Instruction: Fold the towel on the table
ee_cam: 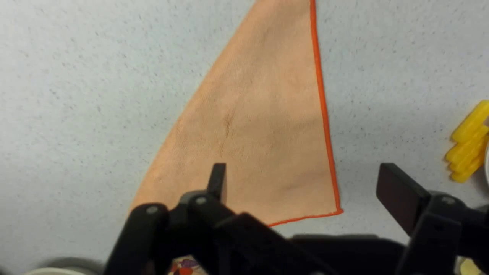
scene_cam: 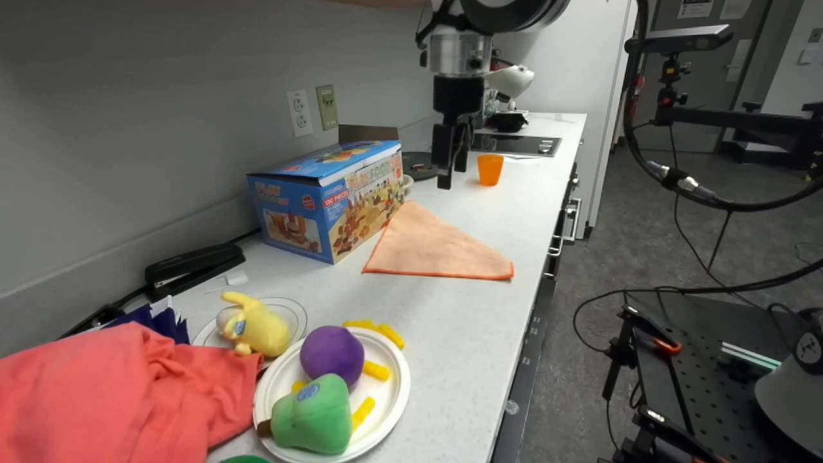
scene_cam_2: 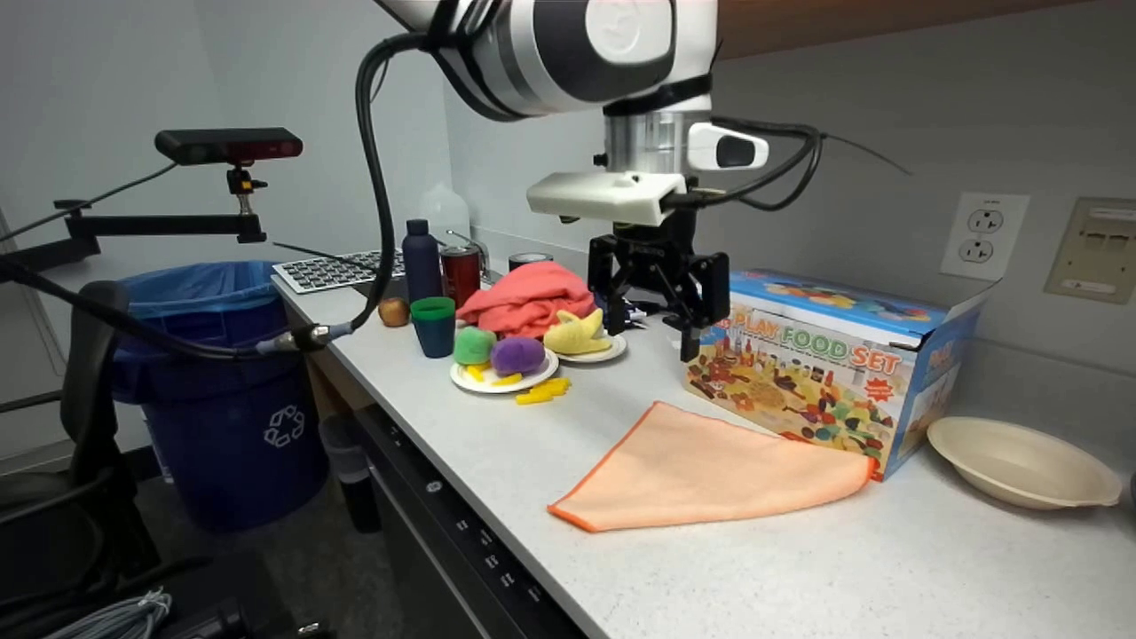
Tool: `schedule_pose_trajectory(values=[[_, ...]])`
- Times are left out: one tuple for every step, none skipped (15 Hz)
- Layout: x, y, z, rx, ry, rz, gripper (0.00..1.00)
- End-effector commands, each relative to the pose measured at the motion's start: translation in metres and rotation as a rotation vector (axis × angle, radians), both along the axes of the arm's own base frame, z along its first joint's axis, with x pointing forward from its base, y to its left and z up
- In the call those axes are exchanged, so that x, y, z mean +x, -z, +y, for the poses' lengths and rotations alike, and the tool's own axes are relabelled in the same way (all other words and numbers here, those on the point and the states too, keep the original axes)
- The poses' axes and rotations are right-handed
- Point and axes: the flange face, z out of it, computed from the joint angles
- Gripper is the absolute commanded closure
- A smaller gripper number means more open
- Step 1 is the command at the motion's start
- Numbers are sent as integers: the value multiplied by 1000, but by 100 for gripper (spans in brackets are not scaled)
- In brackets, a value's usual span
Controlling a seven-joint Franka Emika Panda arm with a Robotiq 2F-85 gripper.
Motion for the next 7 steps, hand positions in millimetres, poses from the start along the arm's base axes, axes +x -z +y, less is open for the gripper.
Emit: schedule_pose_trajectory(values=[[-40,-35,-11,-6,-30,37,0],[-48,-43,-12,-11,-31,41,0],[-56,-50,-13,-11,-34,45,0],[-63,-56,-14,-10,-30,50,0],[-42,-44,-11,-2,-10,46,0],[-48,-50,-12,0,-9,47,0],[-53,-53,-11,0,-9,44,0]])
